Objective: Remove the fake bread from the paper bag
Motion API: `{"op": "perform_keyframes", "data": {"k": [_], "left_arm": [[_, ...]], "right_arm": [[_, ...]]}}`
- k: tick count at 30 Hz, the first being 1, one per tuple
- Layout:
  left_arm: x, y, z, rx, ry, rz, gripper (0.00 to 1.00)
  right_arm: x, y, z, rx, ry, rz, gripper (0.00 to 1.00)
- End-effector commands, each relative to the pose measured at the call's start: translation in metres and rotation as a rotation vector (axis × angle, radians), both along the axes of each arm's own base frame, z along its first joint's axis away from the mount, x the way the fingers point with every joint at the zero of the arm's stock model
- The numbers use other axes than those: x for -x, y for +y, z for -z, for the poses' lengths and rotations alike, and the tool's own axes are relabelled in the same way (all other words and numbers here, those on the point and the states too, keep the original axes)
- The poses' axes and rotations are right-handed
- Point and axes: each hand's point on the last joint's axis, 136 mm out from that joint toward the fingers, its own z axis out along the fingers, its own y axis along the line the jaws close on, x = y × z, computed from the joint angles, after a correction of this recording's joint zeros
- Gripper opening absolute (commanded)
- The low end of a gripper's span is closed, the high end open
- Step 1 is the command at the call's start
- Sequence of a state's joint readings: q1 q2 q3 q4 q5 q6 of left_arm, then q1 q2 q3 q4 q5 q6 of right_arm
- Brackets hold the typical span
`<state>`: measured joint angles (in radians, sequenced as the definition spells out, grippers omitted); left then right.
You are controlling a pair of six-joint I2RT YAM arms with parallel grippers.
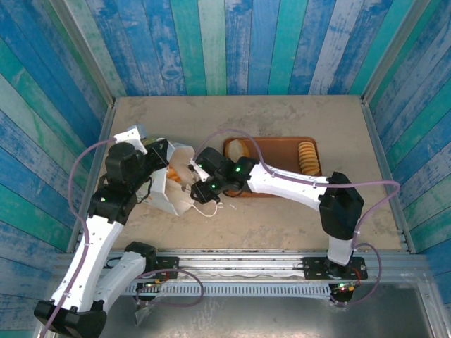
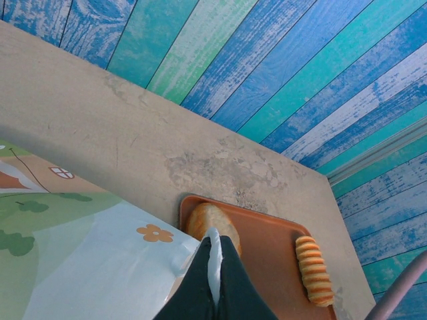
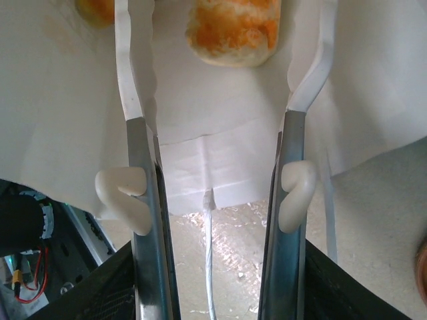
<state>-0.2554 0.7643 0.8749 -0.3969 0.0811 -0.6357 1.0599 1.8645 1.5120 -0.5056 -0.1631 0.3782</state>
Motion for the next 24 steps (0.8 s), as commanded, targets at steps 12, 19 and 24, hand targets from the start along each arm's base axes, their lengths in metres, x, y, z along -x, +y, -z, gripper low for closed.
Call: {"op": "perform_keyframes", "data": {"k": [12,19,24], "left_arm": [[-0.003,-0.001,-0.006,0.002,-0.025,0.003,0.00],[-0.005,-0.001,-0.004,0.002,-0.022,0.001,0.00],[-0.006,-0.001,0.000,-0.002,-0.017,-0.001,0.00]], "right_arm": [[-0.006,0.003,0.022,0.171,-0.022,-0.025,0.56],[-0.012,0.003,0.018,0.204,-0.061,-0.046,0.55],[-0.009,0.002,0.026,0.234,-0.043,-0.070,0.53]]}}
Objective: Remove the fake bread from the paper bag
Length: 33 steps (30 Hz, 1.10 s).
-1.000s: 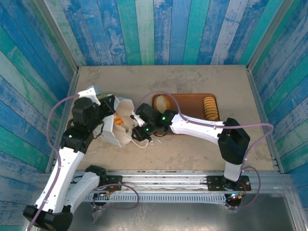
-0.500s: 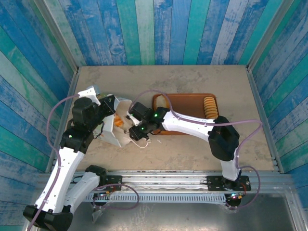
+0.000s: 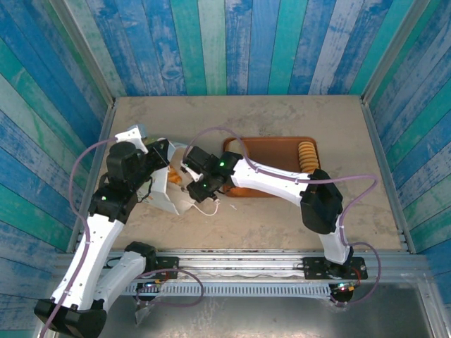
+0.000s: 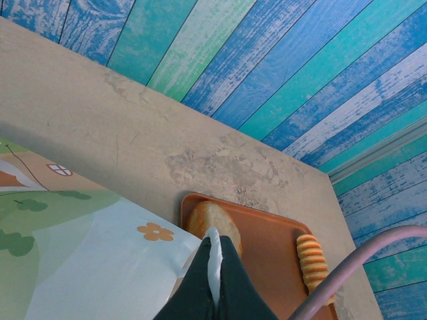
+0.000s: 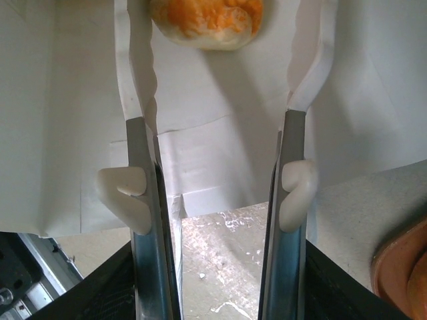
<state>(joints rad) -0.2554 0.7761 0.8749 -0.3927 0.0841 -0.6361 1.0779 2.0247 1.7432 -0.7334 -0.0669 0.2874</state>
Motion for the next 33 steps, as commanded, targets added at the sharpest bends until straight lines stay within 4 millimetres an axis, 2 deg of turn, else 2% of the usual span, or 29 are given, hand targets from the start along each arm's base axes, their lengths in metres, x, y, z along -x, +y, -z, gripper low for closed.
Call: {"op": "perform_keyframes", "data": {"k": [1,5,21,29,33], "left_arm": [[-0.004,0.000,-0.002,0.001,-0.024,-0.003,0.00],[-0.006,-0.001,-0.002,-0.001,-0.022,-0.001,0.00],[-0.006,-0.002,0.001,0.005,-0.022,0.001,0.00],[-0.005,-0.001,0.001,0.001,-0.022,-0.003,0.00],[-0.006,-0.001,0.002,0.002,-0.021,-0.001,0.00]], "right_arm": [[0.003,-0.003,0.008,0.050,0.005,-0.027,0.53],[0.004,-0.003,0.011,0.056,0.011,-0.031,0.52],[0.004,-0.009,-0.004,0.041,-0.022,-0.042,0.38],[0.006,-0.015,-0.024,0.017,-0.044,-0.043,0.39],[0.006,-0.022,-0.019,0.049,-0.050,-0.040,0.42]]}}
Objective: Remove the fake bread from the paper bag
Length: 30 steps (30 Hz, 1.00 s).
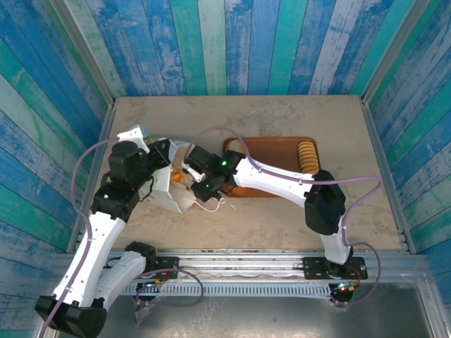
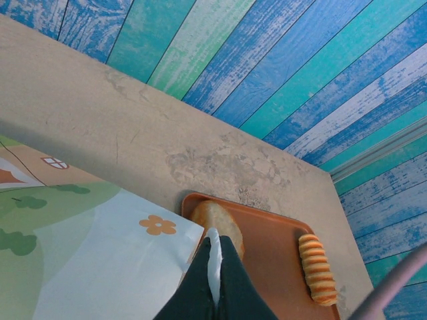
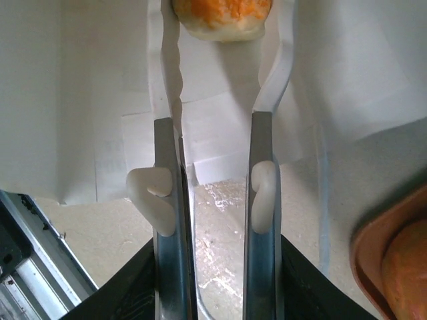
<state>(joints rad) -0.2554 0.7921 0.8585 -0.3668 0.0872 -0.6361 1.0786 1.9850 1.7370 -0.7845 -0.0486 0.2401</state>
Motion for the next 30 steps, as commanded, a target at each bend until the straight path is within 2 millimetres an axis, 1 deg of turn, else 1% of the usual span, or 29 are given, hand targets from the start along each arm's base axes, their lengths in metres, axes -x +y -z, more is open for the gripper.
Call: {"op": "perform_keyframes", "data": {"k": [1,5,14,19,22,25,27,30], "left_arm": [[-0.001,0.000,-0.005,0.006,-0.027,-0.001,0.00],[0.000,-0.001,-0.004,0.009,-0.026,0.002,0.00],[0.001,0.000,-0.006,0.008,-0.030,-0.001,0.00],[0.001,0.000,-0.006,0.009,-0.027,0.000,0.00],[0.002,0.000,-0.006,0.009,-0.029,-0.001,0.00],[0.002,0.001,-0.007,0.009,-0.031,-0.002,0.00],[0.002,0.001,-0.007,0.009,-0.031,-0.002,0.00],[0.002,0.001,-0.008,0.008,-0.032,-0.004,0.00]], "right_arm": [[0.002,-0.010,-0.006,0.028,-0.022,-0.006,0.43],[0.002,-0.008,0.002,0.051,-0.003,-0.010,0.47],[0.000,0.009,0.008,0.035,0.021,-0.030,0.52],[0.002,0.013,0.015,0.037,0.040,-0.040,0.52],[0.002,0.011,0.016,0.044,0.040,-0.039,0.50],[0.001,0.006,0.015,0.055,0.027,-0.035,0.45],[0.001,0.002,0.010,0.056,0.017,-0.033,0.41],[0.003,-0.004,-0.002,0.041,0.000,-0.035,0.39]]}}
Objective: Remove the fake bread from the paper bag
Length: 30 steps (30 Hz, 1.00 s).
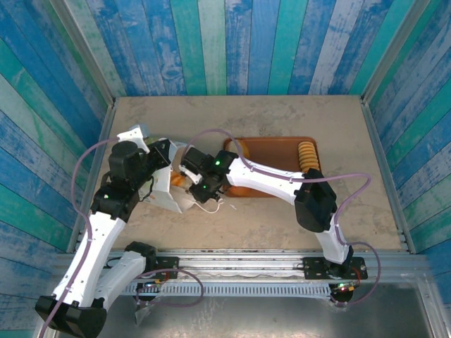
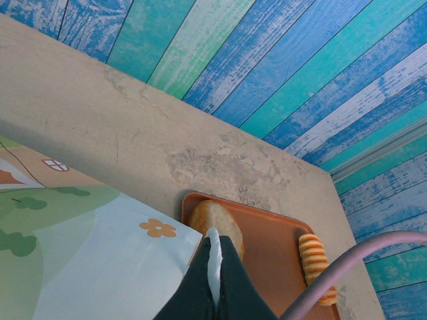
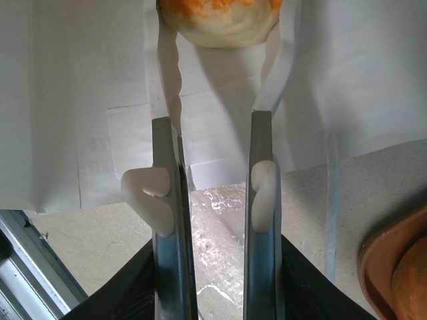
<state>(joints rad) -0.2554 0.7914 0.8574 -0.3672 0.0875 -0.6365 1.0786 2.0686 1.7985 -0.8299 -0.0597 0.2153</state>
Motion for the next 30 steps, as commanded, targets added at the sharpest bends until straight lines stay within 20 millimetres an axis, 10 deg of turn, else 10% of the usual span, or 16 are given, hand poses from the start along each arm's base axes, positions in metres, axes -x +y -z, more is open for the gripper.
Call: {"op": "perform_keyframes", "data": {"k": [1,18,30], "left_arm": [[0.001,0.001,-0.008,0.008,-0.036,-0.003,0.00],[0.003,0.006,-0.008,0.008,-0.045,-0.032,0.00],[0.001,0.015,-0.006,-0.011,-0.055,-0.079,0.00]], "right_arm": [[0.005,-0.011,-0.030,-0.028,-0.035,-0.010,0.39],[0.040,-0.067,-0.096,-0.239,-0.140,-0.038,0.38],[0.044,-0.164,-0.126,-0.211,-0.369,0.075,0.38]]}}
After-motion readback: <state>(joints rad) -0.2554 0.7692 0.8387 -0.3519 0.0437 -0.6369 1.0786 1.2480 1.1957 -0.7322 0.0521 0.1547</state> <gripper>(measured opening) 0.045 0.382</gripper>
